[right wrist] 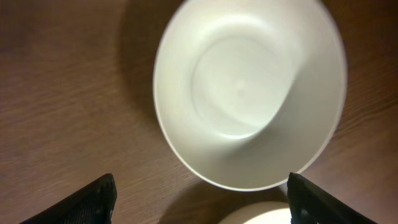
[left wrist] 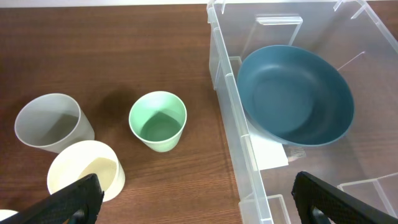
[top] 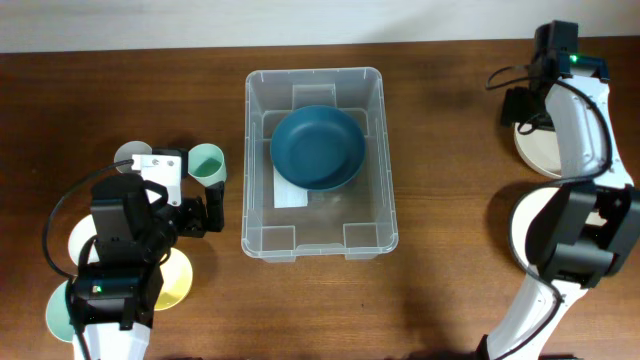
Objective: Pack container
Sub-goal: 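Move the right gripper to the cream bowl and grasp its rim, then carry the cream bowl into the container onto the teal plate, release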
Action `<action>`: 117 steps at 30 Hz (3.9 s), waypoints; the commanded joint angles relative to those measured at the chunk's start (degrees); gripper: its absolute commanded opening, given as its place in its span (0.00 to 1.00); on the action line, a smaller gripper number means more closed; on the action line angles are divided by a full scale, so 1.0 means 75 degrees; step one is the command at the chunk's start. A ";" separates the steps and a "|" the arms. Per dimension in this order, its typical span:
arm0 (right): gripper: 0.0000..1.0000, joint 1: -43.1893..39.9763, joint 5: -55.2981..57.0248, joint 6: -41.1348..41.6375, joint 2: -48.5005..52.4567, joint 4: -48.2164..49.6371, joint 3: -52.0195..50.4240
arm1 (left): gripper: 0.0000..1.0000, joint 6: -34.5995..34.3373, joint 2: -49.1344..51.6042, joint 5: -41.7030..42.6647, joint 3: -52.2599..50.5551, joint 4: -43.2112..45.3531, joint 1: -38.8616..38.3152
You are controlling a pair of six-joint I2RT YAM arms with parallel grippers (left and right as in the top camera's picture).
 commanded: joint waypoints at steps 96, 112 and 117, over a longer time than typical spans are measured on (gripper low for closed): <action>0.04 0.6475 -0.2588 -0.4663 0.0600 -0.0758 0.1676 | 0.99 -0.1113 0.0265 -0.1314 0.1043 -0.1411 0.2311; 0.36 0.6475 -0.2699 -0.4453 0.0994 -0.0737 0.1679 | 0.99 -0.1113 0.0405 -0.1317 0.1043 -0.1405 0.2311; 0.40 0.6464 -0.2174 -0.3791 0.0265 -0.0819 0.1821 | 0.99 -0.1110 0.0405 -0.1317 0.1043 -0.1405 0.2311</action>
